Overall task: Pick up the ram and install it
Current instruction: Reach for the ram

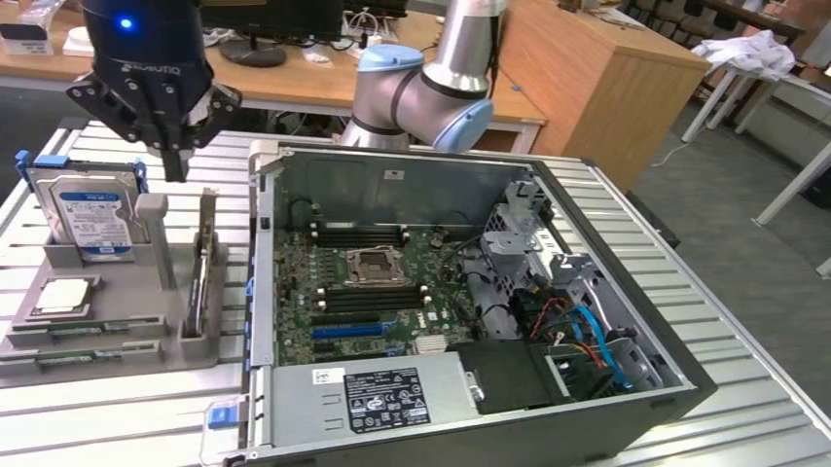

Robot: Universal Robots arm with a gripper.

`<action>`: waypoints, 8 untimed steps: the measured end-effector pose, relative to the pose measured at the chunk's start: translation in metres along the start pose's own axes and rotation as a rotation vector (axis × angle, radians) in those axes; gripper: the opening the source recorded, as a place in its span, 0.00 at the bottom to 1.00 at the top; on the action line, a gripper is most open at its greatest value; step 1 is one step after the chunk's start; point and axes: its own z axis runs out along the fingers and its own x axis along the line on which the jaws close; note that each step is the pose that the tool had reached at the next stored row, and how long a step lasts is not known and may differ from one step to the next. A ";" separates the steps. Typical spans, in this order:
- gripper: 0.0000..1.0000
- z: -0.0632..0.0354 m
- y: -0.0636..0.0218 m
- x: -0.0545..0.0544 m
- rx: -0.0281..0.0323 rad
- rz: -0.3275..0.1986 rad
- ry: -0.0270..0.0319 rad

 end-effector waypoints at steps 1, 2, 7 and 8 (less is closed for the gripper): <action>0.10 0.0001 -0.0001 0.002 0.0000 0.000 0.0002; 0.10 0.0003 -0.0003 0.004 0.0000 0.000 0.0003; 0.10 0.0012 -0.0005 0.012 0.0002 0.000 0.0028; 0.10 0.0015 -0.0005 0.013 0.0002 0.000 0.0038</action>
